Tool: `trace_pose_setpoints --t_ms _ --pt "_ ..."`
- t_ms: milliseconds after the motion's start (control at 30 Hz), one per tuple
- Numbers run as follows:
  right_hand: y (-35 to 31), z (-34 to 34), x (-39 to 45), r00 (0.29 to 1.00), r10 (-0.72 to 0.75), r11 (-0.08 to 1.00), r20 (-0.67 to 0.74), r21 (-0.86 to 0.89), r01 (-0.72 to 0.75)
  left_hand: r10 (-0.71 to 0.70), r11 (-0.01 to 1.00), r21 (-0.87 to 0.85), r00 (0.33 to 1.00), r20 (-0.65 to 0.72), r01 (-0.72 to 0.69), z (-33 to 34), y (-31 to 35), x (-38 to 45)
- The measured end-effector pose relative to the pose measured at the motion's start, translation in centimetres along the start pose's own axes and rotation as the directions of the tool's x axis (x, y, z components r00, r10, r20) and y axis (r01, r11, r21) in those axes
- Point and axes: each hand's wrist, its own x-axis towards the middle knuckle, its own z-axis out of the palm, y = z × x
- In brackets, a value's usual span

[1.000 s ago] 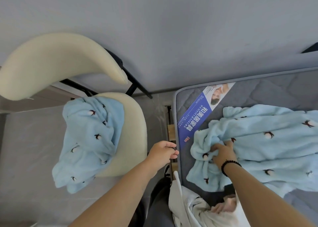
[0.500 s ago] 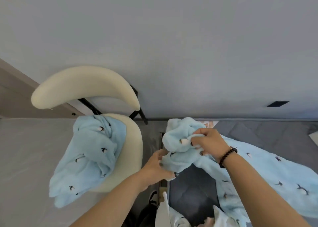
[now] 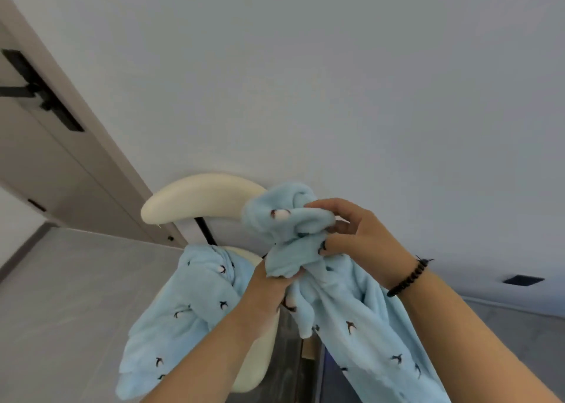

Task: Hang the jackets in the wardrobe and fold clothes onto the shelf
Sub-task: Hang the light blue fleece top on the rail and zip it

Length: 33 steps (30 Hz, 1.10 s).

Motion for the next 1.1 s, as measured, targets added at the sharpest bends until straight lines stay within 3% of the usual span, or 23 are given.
trace_pose_setpoints --t_ms 100,167,233,333,467,600,733,867,967,1100 --pt "1.6 0.3 0.8 0.996 -0.086 0.991 -0.032 -0.102 0.083 0.039 0.96 -0.278 0.998 0.05 -0.024 -1.2 1.8 -1.1" --pt "3.2 0.7 1.1 0.999 -0.049 0.966 -0.005 -0.255 0.046 0.06 0.961 -0.274 0.995 0.078 -0.037 -1.8 2.8 -1.7" --pt "5.1 0.9 1.3 0.997 0.044 0.963 0.06 -0.267 -0.027 0.09 0.973 -0.222 0.99 0.105 -0.064 -2.4 4.1 -2.5" --pt "7.3 2.0 0.6 0.985 0.13 0.923 0.111 -0.378 -0.079 0.118 0.965 -0.241 0.992 0.041 -0.105 -4.1 5.3 -3.6" --pt "7.6 4.5 -0.2 1.0 -0.005 0.926 0.011 -0.378 0.008 0.139 0.943 -0.299 0.989 -0.041 -0.145 -6.8 5.6 -5.7" --pt "2.8 7.4 0.1 0.975 -0.202 0.928 -0.093 -0.335 0.161 0.192 0.916 -0.326 0.969 -0.157 -0.235 -9.6 7.5 -8.4" --pt "-4.1 10.7 -0.4 0.925 -0.364 0.865 -0.108 -0.408 0.293 0.224 0.892 -0.343 0.946 -0.234 -0.296 -13.1 9.3 -12.1" --pt "-10.9 16.5 -2.6 0.885 -0.462 0.791 -0.062 -0.481 0.379 0.277 0.896 -0.308 0.944 -0.178 -0.32 -16.8 9.2 -17.4" --pt "-15.3 22.7 -5.9 0.804 -0.59 0.7 -0.075 -0.543 0.464 0.247 0.932 -0.234 0.957 -0.153 -0.278 -19.7 7.7 -22.5" --pt "-20.3 32.5 -11.3 0.714 -0.7 0.609 0.006 -0.517 0.602 0.279 0.955 -0.104 0.96 0.003 -0.277 -22.9 5.5 -30.3"
